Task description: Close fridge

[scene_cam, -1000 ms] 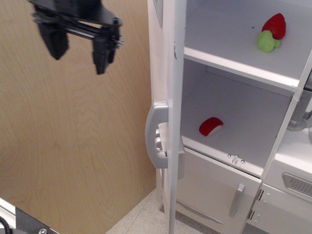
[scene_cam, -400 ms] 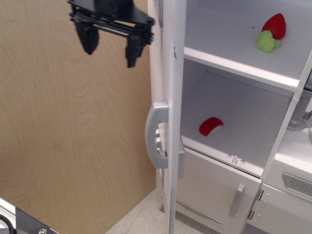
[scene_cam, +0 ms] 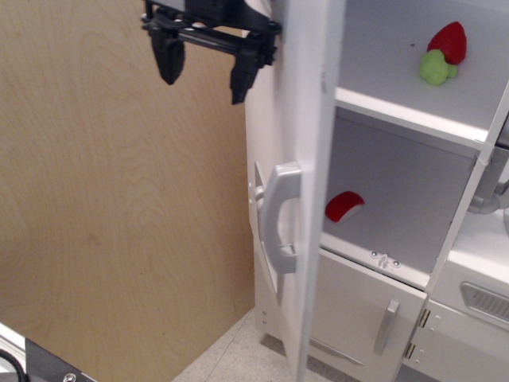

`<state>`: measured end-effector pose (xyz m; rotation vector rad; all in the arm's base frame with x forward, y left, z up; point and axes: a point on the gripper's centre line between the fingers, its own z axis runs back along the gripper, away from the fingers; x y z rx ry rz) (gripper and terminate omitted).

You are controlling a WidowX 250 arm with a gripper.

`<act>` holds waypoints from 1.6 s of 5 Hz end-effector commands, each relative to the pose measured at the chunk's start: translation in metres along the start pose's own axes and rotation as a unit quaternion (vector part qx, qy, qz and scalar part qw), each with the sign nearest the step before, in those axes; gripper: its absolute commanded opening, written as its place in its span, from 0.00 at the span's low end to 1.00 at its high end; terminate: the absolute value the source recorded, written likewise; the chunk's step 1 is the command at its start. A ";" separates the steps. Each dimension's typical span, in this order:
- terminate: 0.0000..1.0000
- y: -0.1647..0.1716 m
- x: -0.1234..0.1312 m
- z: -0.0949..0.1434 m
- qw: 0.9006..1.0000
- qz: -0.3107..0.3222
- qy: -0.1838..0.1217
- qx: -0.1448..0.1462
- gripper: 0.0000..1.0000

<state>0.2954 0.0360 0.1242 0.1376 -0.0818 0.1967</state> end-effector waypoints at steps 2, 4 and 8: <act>0.00 -0.026 0.036 0.004 1.000 0.030 -0.005 0.001 1.00; 0.00 -0.035 0.049 -0.003 0.999 0.040 -0.004 0.008 1.00; 0.00 -0.041 0.075 -0.006 0.998 0.069 0.010 0.002 1.00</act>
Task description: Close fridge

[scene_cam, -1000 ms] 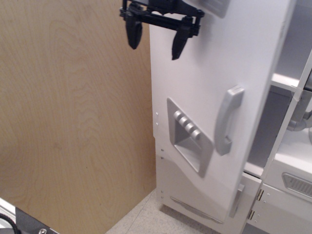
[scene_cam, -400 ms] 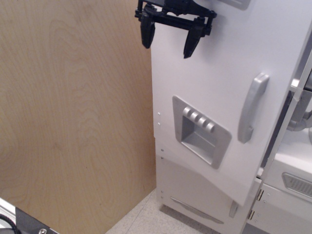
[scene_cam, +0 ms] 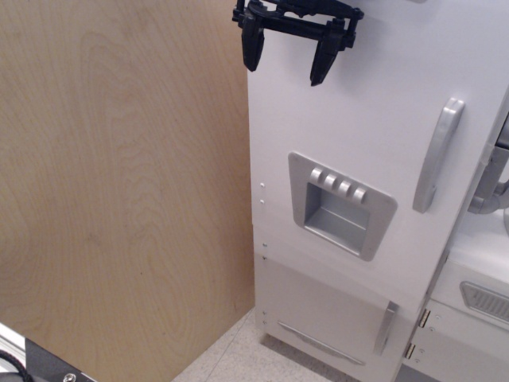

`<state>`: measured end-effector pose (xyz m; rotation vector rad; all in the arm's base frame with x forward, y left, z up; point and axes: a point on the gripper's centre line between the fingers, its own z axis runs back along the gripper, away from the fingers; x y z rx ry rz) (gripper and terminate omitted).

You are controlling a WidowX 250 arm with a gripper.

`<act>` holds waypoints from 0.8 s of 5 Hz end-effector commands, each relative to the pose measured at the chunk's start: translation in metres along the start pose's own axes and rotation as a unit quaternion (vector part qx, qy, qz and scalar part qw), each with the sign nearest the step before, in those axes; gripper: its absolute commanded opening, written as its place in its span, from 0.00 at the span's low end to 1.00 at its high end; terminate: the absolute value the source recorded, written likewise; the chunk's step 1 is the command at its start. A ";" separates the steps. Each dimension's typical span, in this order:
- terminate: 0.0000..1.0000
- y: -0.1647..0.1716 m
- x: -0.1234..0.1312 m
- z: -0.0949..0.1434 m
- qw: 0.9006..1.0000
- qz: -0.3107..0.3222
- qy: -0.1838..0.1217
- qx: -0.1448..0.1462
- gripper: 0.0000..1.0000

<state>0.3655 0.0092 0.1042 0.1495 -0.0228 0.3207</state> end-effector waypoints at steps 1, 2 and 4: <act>0.00 -0.001 0.018 0.017 0.999 0.022 -0.021 -0.015 1.00; 0.00 -0.002 0.023 0.018 0.999 0.029 -0.023 -0.018 1.00; 0.00 -0.002 0.026 0.018 0.999 0.030 -0.024 -0.018 1.00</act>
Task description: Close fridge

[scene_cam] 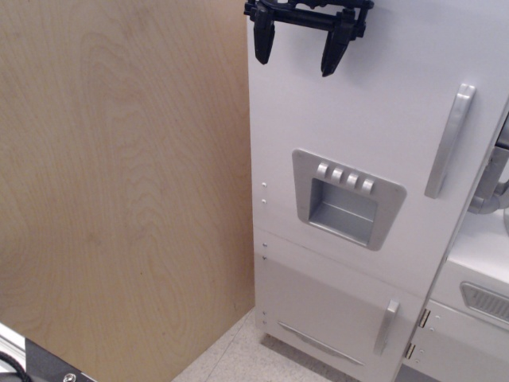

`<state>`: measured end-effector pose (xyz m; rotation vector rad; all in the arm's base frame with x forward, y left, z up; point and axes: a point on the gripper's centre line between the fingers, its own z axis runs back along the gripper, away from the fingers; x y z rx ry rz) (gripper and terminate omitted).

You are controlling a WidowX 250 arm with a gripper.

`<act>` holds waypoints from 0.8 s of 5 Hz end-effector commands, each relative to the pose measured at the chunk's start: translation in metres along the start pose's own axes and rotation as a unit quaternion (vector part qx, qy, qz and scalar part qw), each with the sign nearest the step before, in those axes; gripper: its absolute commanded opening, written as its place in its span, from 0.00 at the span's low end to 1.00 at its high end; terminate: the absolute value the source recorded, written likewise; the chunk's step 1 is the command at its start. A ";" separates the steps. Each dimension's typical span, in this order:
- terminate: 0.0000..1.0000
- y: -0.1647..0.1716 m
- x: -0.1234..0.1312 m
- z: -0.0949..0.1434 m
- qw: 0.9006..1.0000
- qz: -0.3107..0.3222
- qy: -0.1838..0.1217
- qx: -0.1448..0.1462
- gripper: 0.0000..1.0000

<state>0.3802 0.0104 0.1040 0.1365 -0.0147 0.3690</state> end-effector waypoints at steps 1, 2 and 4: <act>0.00 0.002 0.007 0.018 0.999 -0.004 -0.035 -0.012 1.00; 0.00 0.009 -0.018 0.019 0.998 -0.038 -0.057 -0.011 1.00; 0.00 0.025 -0.063 0.029 0.993 -0.094 -0.073 -0.022 1.00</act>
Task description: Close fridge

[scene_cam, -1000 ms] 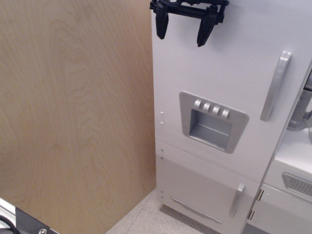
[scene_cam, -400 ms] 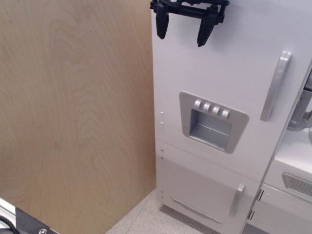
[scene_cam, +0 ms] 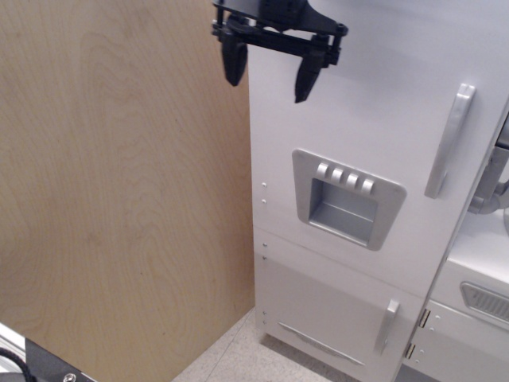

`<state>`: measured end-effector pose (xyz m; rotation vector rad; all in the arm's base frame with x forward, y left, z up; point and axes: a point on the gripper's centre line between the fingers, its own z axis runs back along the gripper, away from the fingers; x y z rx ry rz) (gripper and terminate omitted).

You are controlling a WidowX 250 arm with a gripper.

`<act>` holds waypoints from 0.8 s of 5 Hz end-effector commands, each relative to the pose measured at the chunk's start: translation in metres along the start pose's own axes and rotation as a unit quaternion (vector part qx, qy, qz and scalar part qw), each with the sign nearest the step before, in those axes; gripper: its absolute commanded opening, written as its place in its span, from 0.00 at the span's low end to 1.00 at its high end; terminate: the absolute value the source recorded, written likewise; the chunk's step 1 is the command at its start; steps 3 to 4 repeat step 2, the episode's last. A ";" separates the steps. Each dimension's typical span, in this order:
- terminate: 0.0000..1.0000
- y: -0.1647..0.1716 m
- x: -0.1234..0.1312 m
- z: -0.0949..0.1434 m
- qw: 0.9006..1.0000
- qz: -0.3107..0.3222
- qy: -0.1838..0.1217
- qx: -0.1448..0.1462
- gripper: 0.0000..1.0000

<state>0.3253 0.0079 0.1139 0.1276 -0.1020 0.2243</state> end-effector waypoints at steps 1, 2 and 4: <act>0.00 0.005 -0.010 0.021 0.999 -0.026 -0.027 -0.008 1.00; 1.00 0.005 -0.010 0.021 0.999 -0.026 -0.027 -0.008 1.00; 1.00 0.005 -0.010 0.021 0.999 -0.026 -0.027 -0.008 1.00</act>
